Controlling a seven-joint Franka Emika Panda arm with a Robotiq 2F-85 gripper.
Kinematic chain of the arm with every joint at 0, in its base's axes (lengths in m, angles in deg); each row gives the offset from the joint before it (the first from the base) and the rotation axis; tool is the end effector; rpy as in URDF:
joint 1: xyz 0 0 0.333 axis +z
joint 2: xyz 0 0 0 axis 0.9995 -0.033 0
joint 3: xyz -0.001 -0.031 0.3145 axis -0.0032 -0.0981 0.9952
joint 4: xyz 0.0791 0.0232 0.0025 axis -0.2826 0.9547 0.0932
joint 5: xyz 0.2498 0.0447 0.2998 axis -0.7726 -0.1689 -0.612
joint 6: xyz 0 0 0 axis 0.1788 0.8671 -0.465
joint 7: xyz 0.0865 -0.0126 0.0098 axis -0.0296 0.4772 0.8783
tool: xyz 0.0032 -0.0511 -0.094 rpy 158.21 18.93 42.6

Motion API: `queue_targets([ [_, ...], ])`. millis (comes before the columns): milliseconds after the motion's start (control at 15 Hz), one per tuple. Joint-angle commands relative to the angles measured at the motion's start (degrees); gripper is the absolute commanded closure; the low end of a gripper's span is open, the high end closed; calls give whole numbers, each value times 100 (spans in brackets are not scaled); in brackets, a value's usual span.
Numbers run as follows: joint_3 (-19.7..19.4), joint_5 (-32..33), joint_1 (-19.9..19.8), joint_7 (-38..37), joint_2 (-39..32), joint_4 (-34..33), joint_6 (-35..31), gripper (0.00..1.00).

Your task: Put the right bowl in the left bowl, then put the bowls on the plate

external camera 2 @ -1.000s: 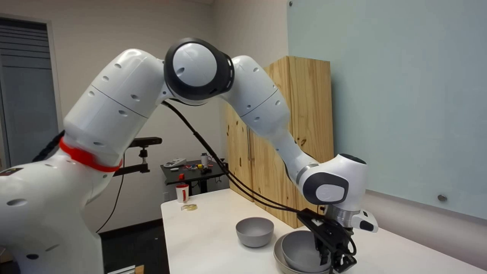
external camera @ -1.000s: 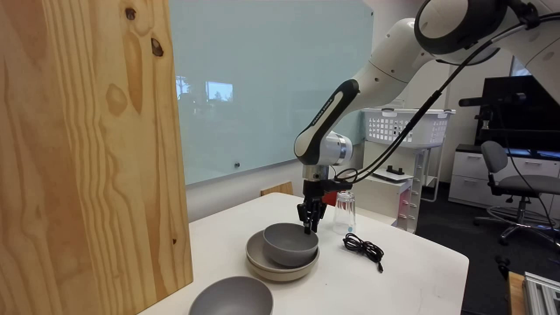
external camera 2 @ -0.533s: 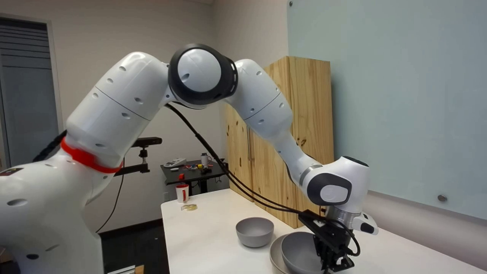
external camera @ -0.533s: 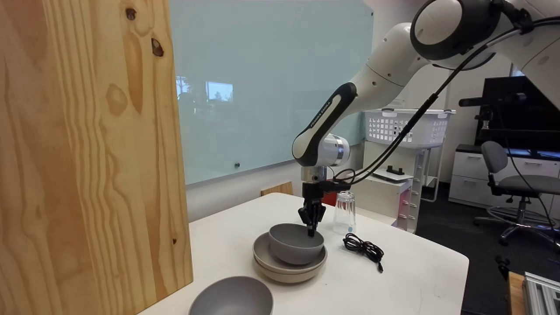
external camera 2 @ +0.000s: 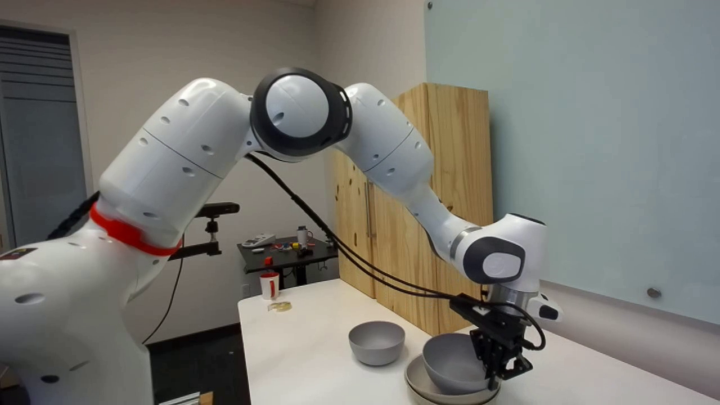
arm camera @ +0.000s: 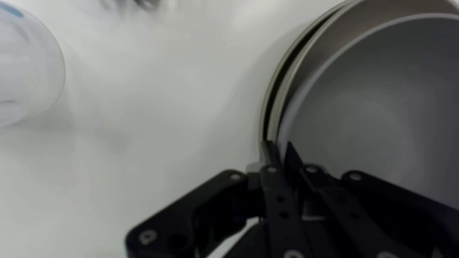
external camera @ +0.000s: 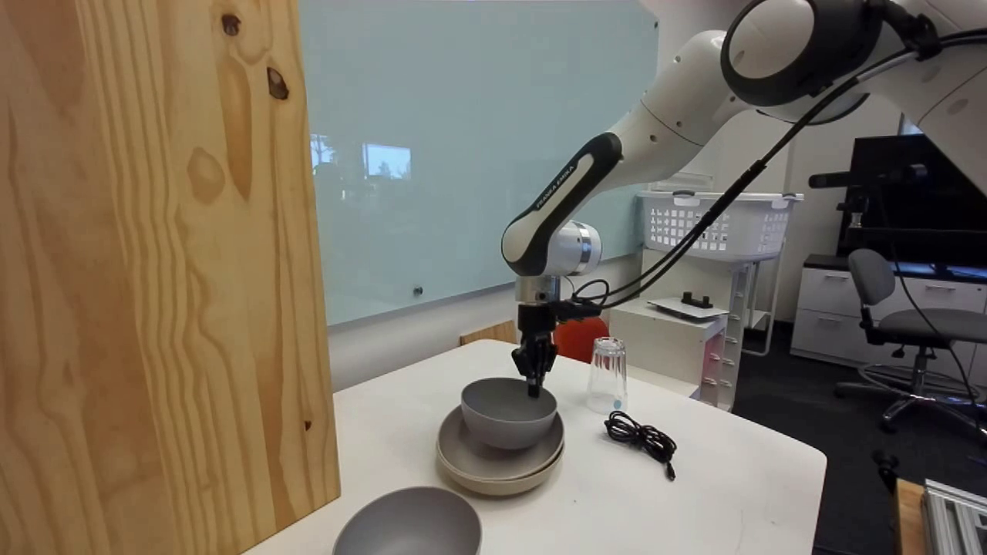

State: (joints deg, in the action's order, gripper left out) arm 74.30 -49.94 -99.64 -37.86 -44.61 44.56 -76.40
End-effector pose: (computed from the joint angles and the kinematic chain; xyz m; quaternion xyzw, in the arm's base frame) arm 0.6492 -0.1012 0.1831 -0.9955 -0.0341 0.0495 0.0734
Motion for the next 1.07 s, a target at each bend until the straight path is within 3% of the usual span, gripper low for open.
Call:
queue_targets([
  [0,-58,134,100,-26,-178,-491,337,98],
  [267,-96,244,138,-34,-202,-560,386,98],
  [333,-112,271,148,-41,-209,-547,353,68],
  [400,-107,248,136,-58,-221,-550,349,68],
  [467,-93,186,96,-53,-207,-529,320,60],
  [533,-81,188,81,3,-223,-556,342,90],
  [600,-110,221,94,-17,-224,-556,316,90],
  [733,-105,201,70,19,-221,-549,314,100],
  [933,-122,206,70,-5,-230,-542,319,100],
  [1000,-110,194,59,23,-230,-536,322,74],
])
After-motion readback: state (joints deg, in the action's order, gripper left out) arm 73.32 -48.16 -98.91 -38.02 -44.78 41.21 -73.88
